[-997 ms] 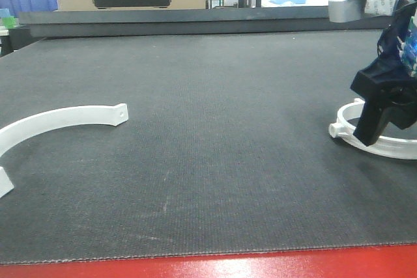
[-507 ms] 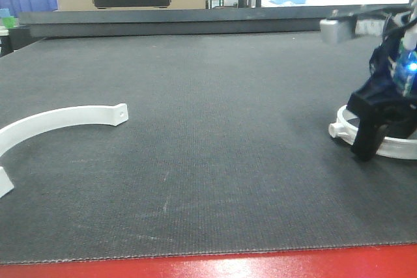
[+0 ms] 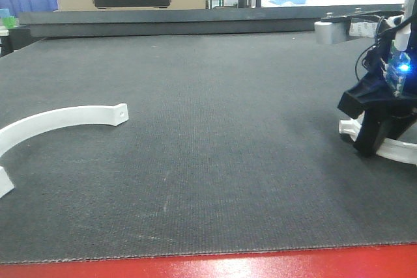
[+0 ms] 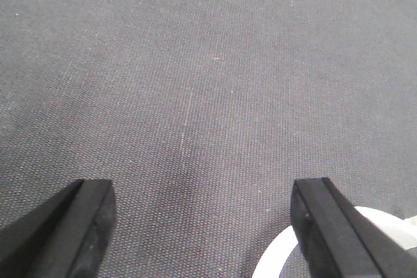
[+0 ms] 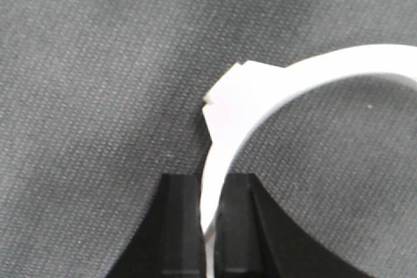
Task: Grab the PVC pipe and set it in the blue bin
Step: 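Lift the white clamp ring with the right gripper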
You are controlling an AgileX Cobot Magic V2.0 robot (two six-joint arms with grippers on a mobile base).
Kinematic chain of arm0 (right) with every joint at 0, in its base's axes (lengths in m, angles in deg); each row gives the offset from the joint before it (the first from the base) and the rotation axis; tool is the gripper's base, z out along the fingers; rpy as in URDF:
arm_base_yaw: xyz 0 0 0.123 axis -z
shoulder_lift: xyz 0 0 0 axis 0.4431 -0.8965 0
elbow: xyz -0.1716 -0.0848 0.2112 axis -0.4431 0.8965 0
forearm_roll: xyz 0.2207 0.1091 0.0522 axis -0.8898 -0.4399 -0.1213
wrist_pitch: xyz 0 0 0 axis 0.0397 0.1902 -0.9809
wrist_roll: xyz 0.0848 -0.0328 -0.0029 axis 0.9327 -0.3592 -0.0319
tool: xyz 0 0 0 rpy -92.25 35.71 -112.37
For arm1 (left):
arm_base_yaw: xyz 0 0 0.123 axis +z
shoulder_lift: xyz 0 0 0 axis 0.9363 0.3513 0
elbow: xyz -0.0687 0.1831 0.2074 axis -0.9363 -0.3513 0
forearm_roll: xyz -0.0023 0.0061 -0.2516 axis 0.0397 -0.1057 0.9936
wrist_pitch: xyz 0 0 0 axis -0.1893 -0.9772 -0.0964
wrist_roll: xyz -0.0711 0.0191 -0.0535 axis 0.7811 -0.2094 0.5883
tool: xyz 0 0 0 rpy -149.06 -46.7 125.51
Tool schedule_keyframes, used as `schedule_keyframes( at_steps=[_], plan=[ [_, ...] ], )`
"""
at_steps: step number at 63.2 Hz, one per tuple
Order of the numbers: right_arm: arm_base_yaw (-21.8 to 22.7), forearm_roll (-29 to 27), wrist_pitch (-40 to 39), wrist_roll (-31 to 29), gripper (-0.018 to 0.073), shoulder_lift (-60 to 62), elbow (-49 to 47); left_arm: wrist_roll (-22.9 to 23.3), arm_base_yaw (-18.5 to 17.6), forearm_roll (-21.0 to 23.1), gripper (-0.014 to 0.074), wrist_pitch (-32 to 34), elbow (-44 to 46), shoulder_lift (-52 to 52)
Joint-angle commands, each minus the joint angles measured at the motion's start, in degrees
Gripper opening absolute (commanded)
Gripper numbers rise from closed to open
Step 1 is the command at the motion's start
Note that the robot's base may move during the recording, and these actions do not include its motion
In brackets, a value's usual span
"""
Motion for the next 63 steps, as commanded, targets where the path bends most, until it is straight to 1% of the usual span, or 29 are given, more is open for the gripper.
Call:
schedule_keyframes(
  at_steps=[1,12,19,26,39,49,63],
  plan=[
    [0.14,1.8,-0.95,-0.52,-0.0169,-1.3,0.08,0.03,-0.41,0.27,0.0452,1.22,0.39,0.02],
    [0.14,1.46,-0.69,-0.52,-0.0169,-1.19,0.08,0.03,-0.41,0.27,0.0452,1.22,0.39,0.02],
    [0.14,-0.6,-0.06,-0.52,-0.0169,0.07,0.08,0.03,-0.41,0.27,0.0452,1.11,0.39,0.02],
    [0.14,-3.82,-0.06,-0.52,-0.0169,2.7,0.08,0.03,-0.41,0.27,0.0452,-0.14,0.39,0.02],
    [0.14,-6.71,-0.06,-0.52,-0.0169,10.19,0.08,0.03,-0.82,0.71,0.0452,-3.47,0.39,0.02],
    [0.14,-8.82,-0.18,-0.52,-0.0169,17.12,0.08,0.03,-2.78,0.71,0.0452,-4.34,0.39,0.02],
    [0.14,-8.82,2.26,-0.52,-0.0169,24.87,0.08,0.03,-7.72,0.71,0.0452,-4.74,0.39,0.02]
  ],
)
